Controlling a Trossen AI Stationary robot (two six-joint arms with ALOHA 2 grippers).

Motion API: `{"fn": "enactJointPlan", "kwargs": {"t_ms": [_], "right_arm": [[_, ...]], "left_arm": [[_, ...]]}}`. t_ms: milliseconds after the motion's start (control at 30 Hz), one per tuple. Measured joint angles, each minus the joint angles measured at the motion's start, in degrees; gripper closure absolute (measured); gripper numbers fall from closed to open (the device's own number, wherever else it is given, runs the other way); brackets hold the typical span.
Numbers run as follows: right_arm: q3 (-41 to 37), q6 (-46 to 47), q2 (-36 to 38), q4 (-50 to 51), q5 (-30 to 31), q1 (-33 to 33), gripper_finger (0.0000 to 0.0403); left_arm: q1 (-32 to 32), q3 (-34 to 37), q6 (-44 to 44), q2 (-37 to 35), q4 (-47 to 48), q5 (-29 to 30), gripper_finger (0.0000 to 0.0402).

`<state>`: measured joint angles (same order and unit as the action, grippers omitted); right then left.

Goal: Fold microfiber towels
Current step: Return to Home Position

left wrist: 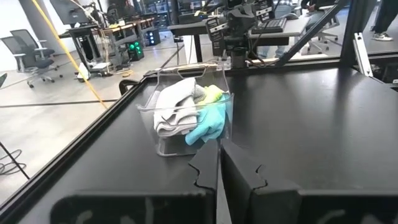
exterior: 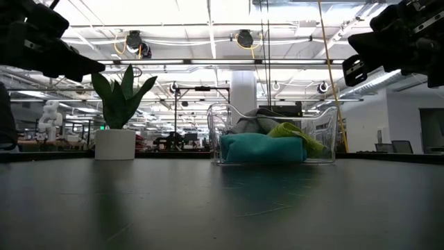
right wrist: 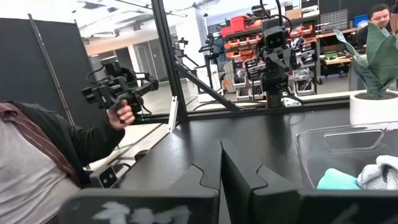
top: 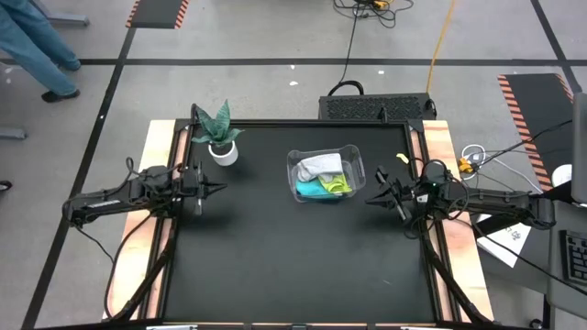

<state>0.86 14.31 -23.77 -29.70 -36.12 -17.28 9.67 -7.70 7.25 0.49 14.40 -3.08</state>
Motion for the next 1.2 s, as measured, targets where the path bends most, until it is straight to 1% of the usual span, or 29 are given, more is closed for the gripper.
{"fn": "enactJointPlan", "kwargs": {"t_ms": [200, 1200], "right_arm": [[0.0, 0.0, 0.0, -0.01, 0.02, 0.0, 0.0403], [0.0, 0.0, 0.0, -0.01, 0.04, 0.01, 0.0403]], "left_arm": [[0.0, 0.0, -0.07, 0.0, -0.03, 0.07, 0.0365], [0.0, 0.0, -0.04, 0.02, -0.07, 0.07, 0.0366]]}}
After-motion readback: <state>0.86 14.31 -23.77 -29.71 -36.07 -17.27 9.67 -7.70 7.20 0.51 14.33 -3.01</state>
